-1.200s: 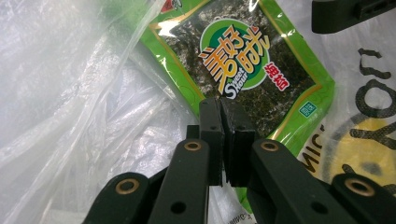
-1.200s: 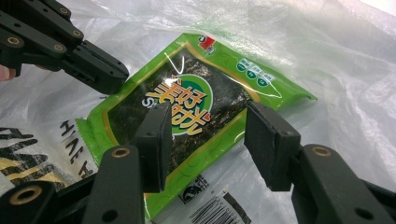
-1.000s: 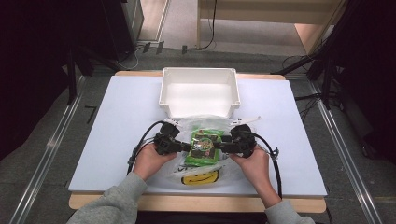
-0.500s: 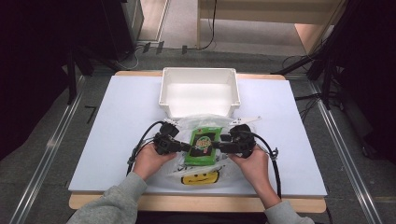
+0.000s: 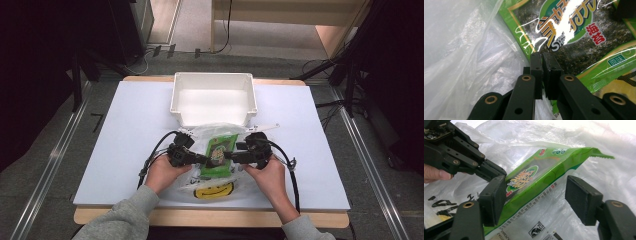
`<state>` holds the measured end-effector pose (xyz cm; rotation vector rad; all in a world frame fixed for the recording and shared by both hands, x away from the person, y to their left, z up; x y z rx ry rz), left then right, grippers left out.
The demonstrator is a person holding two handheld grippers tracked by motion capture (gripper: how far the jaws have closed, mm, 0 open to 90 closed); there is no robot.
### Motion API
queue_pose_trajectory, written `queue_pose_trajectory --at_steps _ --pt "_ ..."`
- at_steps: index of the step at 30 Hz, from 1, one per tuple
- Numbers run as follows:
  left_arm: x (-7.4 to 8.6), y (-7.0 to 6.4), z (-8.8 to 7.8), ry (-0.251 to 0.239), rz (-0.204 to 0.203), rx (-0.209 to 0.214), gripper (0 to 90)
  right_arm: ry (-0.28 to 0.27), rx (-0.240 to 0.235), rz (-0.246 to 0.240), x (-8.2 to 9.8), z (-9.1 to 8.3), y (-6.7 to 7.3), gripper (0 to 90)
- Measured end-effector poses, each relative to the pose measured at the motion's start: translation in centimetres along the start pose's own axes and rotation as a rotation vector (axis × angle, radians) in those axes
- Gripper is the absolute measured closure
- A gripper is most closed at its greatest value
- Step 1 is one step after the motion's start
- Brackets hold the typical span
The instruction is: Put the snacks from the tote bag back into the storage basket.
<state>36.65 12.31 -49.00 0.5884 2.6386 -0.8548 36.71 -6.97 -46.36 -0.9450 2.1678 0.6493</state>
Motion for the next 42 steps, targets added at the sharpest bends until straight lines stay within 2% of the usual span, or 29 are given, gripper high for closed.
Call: queue_pose_trajectory --at_steps 4,6,10,13,16,23,29,42 --pt "0.0 -0.2 0.3 0.0 -0.011 0.013 87.9 0.007 0.007 0.001 0.0 0.3 0.0 30.8" --pt "0.0 -0.3 0.4 0.009 -0.014 0.028 87.5 0.014 -0.005 0.01 0.0 0.5 0.1 30.6" --pt "0.0 -0.6 0.8 0.016 -0.021 0.052 86.8 0.055 -0.014 0.004 0.2 1.6 0.6 30.7" --pt "0.0 -0.5 0.7 0.027 -0.027 0.065 81.5 0.082 0.017 -0.025 0.3 2.0 0.8 36.3" --pt "0.0 -0.2 0.5 0.021 -0.022 0.055 76.1 0.081 0.007 -0.011 0.4 1.7 0.6 40.7" --pt "-0.1 0.3 -0.2 -0.004 -0.023 0.05 64.9 0.041 0.008 0.001 0.0 0.8 0.5 51.8" --pt "-0.2 0.2 -0.3 -0.002 -0.039 0.083 56.1 0.0 0.005 0.004 -0.4 -0.1 0.5 59.5" --pt "-0.3 -0.2 -0.5 -0.029 -0.023 0.117 50.6 -0.055 -0.025 0.045 -1.3 -1.3 1.0 69.9"
Point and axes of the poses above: each handheld gripper's, and its own axes: z roughly forward along the jaws, x roughly out of its underside, y roughly to its left, the point moved 5 cm from there along z, roughly forward along the jaws, and after that the axes turned 14 degrees about -z, right-handed, at the moved point
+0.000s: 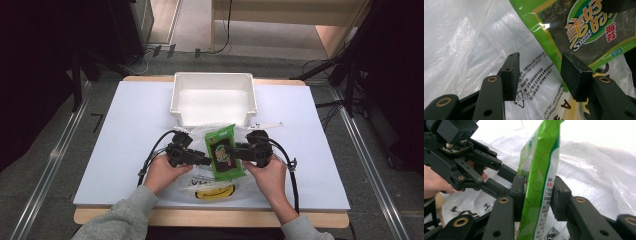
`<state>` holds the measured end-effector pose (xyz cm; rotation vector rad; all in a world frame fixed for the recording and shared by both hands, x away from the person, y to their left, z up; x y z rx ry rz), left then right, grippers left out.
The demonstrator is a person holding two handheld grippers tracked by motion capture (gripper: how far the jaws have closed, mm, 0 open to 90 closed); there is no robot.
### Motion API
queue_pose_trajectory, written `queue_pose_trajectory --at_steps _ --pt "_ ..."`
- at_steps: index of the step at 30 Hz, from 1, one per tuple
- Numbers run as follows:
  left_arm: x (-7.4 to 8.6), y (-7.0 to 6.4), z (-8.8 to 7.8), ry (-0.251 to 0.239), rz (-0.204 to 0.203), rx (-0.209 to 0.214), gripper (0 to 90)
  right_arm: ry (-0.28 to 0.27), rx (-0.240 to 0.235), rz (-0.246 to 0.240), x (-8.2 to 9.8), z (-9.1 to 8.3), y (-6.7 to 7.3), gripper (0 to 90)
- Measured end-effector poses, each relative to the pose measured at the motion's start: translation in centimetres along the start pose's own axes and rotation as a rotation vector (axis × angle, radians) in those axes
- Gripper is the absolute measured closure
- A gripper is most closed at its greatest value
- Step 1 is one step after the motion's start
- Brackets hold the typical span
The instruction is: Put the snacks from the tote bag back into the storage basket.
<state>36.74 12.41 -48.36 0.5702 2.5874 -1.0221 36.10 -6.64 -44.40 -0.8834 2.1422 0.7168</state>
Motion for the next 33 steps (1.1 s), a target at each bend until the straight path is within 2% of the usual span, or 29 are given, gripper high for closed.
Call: queue_pose_trajectory --at_steps 7,17,33 --pt "-0.1 -0.1 -0.1 -0.009 0.007 0.007 48.6 -0.025 -0.003 0.017 -0.4 -0.5 0.2 72.4" --pt "-0.1 -0.2 0.0 -0.017 0.003 0.013 48.0 -0.066 0.043 0.004 -0.8 -1.5 -0.2 72.8" --pt "0.0 -0.1 -0.3 -0.011 0.012 -0.009 45.1 -0.053 0.064 0.003 -1.1 -1.9 -1.2 72.8"
Point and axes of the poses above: each handheld gripper's, and its own axes: z roughly forward along the jaws, x roughly out of its underside, y roughly to its left, the point moved 5 cm from there along z, roughly forward along the jaws, and after that the axes turned 14 degrees about -z, right-handed, at the moved point
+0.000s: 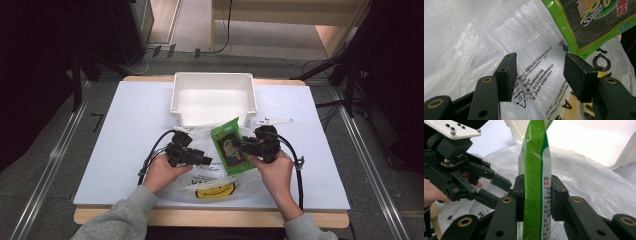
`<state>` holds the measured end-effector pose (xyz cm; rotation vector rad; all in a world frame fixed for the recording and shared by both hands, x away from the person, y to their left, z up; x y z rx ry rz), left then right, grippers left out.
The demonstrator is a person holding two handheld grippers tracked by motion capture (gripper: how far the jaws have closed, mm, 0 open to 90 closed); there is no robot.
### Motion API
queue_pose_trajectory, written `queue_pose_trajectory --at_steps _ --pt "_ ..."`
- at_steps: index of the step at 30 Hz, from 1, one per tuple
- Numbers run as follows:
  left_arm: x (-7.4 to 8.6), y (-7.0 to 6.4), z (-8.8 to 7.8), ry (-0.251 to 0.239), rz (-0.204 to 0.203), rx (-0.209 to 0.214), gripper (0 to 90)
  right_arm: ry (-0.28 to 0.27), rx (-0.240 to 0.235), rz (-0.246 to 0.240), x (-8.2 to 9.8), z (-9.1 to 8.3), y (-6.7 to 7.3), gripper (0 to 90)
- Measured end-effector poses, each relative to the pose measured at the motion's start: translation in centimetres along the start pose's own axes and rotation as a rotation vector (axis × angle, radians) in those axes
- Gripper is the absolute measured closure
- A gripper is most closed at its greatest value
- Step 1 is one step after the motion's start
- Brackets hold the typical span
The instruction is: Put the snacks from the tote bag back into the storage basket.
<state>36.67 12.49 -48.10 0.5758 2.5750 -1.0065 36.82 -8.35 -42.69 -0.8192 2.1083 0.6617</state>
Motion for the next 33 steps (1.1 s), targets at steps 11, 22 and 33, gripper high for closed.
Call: queue_pose_trajectory --at_steps 11,22,33 --pt "-0.1 0.2 -0.5 -0.006 0.002 -0.009 44.3 0.002 0.005 0.012 -0.9 0.2 -1.0 72.8" --pt "-0.2 0.2 -0.4 -0.001 0.002 0.002 43.1 0.013 0.023 0.017 -2.1 0.4 -2.0 73.0" --pt "-0.2 0.3 -0.5 -0.007 0.002 -0.005 42.6 0.027 -0.003 0.017 -3.1 0.8 -2.5 72.9"
Point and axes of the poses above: each handheld gripper's, and its own axes: z roughly forward along the jaws, x roughly out of its underside, y roughly to its left, the point moved 5 cm from there along z, roughly forward along the jaws, and after that the axes turned 14 degrees about -z, right-handed, at the moved point
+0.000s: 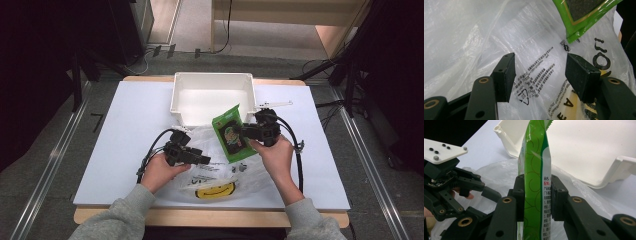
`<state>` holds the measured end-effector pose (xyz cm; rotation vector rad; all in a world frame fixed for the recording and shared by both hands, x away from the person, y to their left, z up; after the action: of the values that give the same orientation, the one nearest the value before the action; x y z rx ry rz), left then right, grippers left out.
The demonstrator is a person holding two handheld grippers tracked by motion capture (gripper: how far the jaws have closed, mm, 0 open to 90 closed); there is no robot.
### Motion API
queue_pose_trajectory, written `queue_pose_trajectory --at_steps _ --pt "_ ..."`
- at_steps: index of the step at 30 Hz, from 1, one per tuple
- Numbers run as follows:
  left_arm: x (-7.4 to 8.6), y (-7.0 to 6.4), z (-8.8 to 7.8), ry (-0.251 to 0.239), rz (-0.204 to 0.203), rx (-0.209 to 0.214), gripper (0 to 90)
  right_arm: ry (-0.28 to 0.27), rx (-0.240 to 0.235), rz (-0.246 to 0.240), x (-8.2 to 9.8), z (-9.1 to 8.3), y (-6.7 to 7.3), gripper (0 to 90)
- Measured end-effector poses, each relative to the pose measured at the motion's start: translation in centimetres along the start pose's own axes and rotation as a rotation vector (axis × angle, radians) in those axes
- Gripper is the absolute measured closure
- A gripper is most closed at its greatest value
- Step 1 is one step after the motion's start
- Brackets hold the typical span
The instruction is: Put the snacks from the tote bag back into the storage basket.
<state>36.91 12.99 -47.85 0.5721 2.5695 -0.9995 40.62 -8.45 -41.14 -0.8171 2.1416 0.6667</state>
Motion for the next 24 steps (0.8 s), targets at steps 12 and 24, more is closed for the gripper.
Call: queue_pose_trajectory --at_steps 12,24 --pt "-0.1 0.0 -0.3 -0.01 -0.002 0.003 42.3 -0.004 0.005 -0.005 -2.6 -0.3 -0.7 72.9" --pt "0.0 0.1 -0.3 -0.006 0.005 0.003 42.3 -0.005 0.003 -0.009 -5.0 0.6 -1.2 72.9"
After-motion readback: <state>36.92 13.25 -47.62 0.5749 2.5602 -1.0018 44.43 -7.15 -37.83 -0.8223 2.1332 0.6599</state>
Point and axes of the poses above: each handheld gripper's, and its own axes: z roughly forward along the jaws, x roughly out of its underside, y roughly to its left, the point moved 5 cm from there along z, roughly forward along the jaws, and after that the axes turned 14 degrees about -z, right-handed, at the moved point
